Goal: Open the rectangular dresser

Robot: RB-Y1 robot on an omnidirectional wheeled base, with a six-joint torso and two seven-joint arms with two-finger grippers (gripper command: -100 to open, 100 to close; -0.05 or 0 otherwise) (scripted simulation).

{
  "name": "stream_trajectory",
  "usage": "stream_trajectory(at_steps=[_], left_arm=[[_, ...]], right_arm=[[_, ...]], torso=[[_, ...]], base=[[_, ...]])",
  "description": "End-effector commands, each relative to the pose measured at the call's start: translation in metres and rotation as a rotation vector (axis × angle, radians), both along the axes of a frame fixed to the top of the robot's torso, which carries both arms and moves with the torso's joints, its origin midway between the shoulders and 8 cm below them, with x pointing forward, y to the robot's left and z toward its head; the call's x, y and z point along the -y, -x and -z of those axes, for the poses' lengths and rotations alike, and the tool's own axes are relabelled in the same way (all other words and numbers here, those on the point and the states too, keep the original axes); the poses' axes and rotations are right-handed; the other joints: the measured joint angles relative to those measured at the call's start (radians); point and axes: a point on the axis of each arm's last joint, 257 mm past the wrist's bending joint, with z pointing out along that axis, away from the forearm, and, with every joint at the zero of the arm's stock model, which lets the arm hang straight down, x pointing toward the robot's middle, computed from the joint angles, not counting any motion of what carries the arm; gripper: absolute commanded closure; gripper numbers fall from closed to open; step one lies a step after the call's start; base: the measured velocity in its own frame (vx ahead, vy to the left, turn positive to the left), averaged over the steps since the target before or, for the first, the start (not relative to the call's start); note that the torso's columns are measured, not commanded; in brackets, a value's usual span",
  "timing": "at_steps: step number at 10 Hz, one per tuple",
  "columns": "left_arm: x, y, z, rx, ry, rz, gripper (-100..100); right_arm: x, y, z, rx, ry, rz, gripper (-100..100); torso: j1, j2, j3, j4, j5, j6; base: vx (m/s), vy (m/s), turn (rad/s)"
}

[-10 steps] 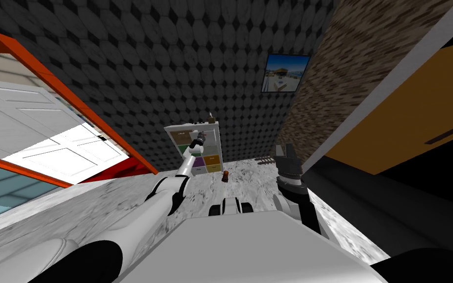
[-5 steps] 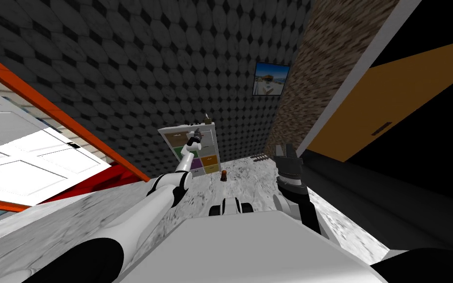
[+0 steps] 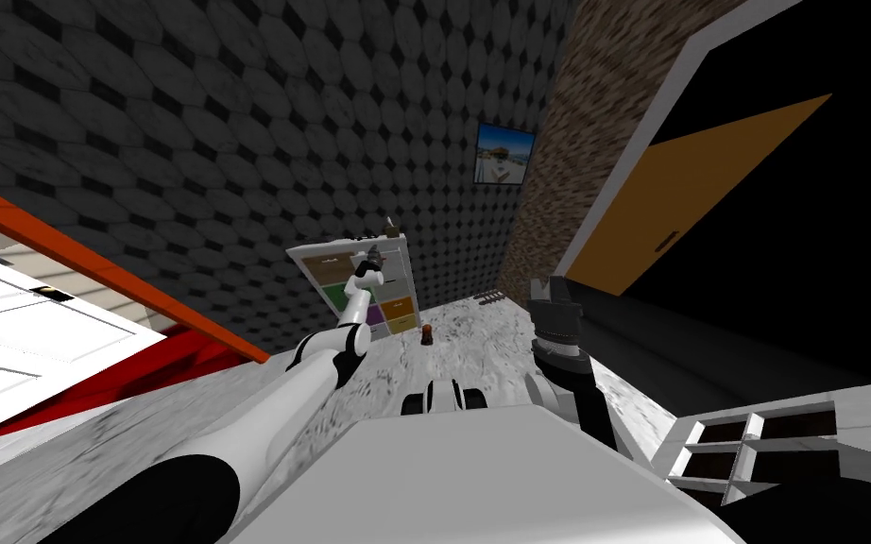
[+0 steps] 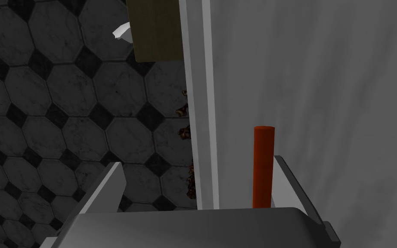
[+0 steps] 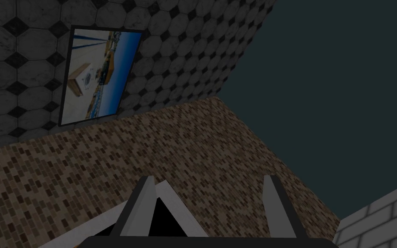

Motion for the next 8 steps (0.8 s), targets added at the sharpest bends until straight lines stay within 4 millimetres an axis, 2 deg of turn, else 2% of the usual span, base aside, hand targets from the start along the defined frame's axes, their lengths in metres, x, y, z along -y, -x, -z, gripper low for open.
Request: stream_trajectory(at_steps=[1, 2, 3, 8], left_arm=[[-0.014, -0.003, -0.012, 0.006, 0.007, -0.029, -100], [-0.01, -0.003, -0.002, -0.009, 0.008, -0.019, -100], [-0.01, -0.004, 0.0, -0.013, 0.009, -0.02, 0], [-0.009, -0.004, 0.009, -0.028, 0.013, -0.018, 0]], right_arm=[[0.0, 0.0, 0.0, 0.0, 0.0, 0.0, 0], [0.0, 0.0, 0.0, 0.0, 0.0, 0.0, 0], [0.0, 0.0, 0.0, 0.0, 0.0, 0.0, 0], [0.0, 0.0, 0.0, 0.0, 0.0, 0.0, 0]], torso=[[0.0, 0.0, 0.0, 0.001, 0.0, 0.0], [0.001, 0.001, 0.001, 0.001, 0.0, 0.001], [0.0, 0.0, 0.0, -0.001, 0.0, 0.0], [0.001, -0.004, -0.003, -0.004, 0.002, 0.002]], base=[[-0.048, 0.032, -0.116], [-0.022, 0.019, -0.038], [0.0, 0.0, 0.0], [0.0, 0.0, 0.0]])
